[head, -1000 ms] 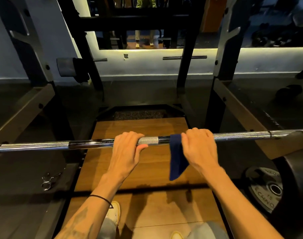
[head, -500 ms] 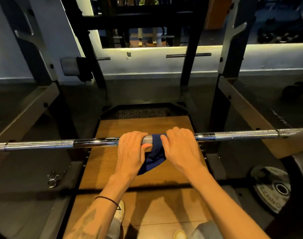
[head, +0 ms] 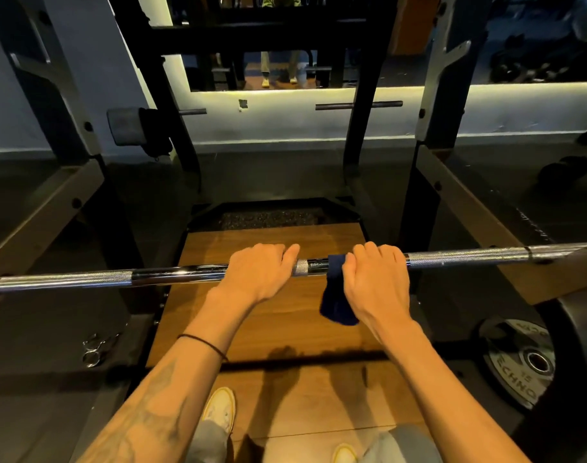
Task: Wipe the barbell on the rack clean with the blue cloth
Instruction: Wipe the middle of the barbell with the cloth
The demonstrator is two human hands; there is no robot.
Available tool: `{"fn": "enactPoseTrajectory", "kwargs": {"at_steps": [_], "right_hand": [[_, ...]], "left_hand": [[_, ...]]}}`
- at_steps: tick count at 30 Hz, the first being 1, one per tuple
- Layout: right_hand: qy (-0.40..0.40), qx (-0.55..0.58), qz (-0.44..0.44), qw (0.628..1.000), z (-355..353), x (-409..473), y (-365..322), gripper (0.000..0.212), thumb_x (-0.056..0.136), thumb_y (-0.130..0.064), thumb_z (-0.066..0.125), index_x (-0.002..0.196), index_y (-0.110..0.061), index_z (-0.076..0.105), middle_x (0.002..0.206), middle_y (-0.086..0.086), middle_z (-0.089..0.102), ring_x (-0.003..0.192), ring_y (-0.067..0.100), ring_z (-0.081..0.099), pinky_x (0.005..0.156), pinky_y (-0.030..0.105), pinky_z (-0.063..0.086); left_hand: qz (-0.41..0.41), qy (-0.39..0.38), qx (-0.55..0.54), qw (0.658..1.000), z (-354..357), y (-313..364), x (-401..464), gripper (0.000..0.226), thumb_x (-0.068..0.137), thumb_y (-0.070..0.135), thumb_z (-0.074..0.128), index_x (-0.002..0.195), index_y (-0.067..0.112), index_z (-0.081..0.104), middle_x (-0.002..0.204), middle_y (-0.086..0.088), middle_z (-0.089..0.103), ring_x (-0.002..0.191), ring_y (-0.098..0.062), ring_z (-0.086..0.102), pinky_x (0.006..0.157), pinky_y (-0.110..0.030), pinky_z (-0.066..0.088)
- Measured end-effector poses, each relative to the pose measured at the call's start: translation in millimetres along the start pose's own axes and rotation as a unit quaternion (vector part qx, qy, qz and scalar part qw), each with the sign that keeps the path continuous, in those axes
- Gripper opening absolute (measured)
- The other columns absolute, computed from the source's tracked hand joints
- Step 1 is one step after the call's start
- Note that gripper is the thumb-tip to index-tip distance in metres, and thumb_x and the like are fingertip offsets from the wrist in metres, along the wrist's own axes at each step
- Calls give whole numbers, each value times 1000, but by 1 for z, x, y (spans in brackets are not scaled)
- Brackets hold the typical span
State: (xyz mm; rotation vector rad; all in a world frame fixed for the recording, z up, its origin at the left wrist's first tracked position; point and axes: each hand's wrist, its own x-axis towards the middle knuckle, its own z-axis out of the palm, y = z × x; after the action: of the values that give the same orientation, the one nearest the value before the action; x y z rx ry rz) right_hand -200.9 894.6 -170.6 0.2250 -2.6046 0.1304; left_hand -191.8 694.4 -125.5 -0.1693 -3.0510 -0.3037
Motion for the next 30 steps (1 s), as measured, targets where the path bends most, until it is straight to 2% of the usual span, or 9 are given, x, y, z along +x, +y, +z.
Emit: {"fn": "enactPoseTrajectory", "kwargs": {"at_steps": [3, 7, 11, 15, 17, 21, 24, 27, 30], "right_hand": [[-44, -34, -8, 998, 1, 1, 0, 37, 101, -32, 21, 79, -22, 49, 79, 2, 54, 72, 25, 46, 76, 42, 36], [-61, -14, -14, 998, -6, 7, -32, 45, 98, -35, 9, 77, -26, 48, 77, -2, 51, 69, 20, 37, 72, 38, 25], [-55, 42, -38, 997, -9, 7, -61, 53, 101, -39, 13, 78, -24, 58, 80, -1, 62, 73, 21, 53, 74, 39, 36], [-49, -6, -111, 993, -6, 11, -13, 48, 100, -39, 23, 75, -22, 60, 74, 4, 64, 68, 30, 60, 62, 40, 29], [-51, -63, -107, 991, -8, 16, 30, 46, 99, -32, 24, 72, -18, 59, 70, 8, 63, 64, 36, 60, 56, 41, 31], [-62, -79, -31, 995, -17, 11, 73, 37, 96, -27, 33, 64, -20, 49, 63, 8, 57, 59, 34, 55, 58, 42, 38], [-43, -102, -6, 994, -18, 10, 49, 38, 92, -26, 26, 66, -20, 54, 65, 6, 57, 61, 31, 53, 63, 39, 29], [-46, -95, -76, 992, -19, 14, -9, 35, 92, -27, 34, 69, -20, 59, 66, 4, 60, 61, 29, 56, 59, 37, 29], [-75, -50, -112, 990, -18, 12, -72, 38, 97, -30, 29, 77, -21, 60, 76, 1, 62, 70, 26, 59, 63, 39, 33]], "left_hand": [[17, -16, 56, 998, 4, 9, 3, 51, 107, 43, 18, 98, 20, 63, 87, -2, 66, 84, -27, 65, 80, -39, 51], [17, 43, 64, 997, 13, 5, 0, 53, 106, 45, 19, 95, 24, 67, 71, 4, 63, 66, -17, 63, 65, -35, 52], [90, 153, 135, 975, 28, -2, -9, 51, 105, 32, 22, 85, 22, 67, 65, 4, 63, 54, -20, 60, 47, -35, 45], [107, 203, 122, 966, 33, -2, -15, 34, 101, 28, 31, 76, 23, 53, 63, 2, 51, 50, -22, 48, 47, -36, 34], [84, 208, 88, 971, 36, 0, -16, 37, 104, 32, 29, 76, 24, 51, 65, 5, 44, 54, -20, 42, 52, -38, 37], [33, 241, 1, 970, 45, 5, -22, 36, 106, 37, 32, 80, 26, 54, 71, 10, 43, 62, -14, 36, 63, -32, 22], [-1, 262, -49, 964, 52, 15, -30, 26, 105, 32, 38, 88, 23, 56, 78, 8, 47, 70, -14, 40, 70, -32, 30], [-8, 292, -110, 950, 58, 21, -38, 18, 103, 26, 44, 101, 18, 59, 92, 3, 56, 84, -15, 49, 83, -32, 39], [12, 301, -201, 932, 55, 17, -46, 15, 101, 22, 48, 105, 14, 61, 98, 3, 58, 90, -8, 48, 89, -16, 33]]}}
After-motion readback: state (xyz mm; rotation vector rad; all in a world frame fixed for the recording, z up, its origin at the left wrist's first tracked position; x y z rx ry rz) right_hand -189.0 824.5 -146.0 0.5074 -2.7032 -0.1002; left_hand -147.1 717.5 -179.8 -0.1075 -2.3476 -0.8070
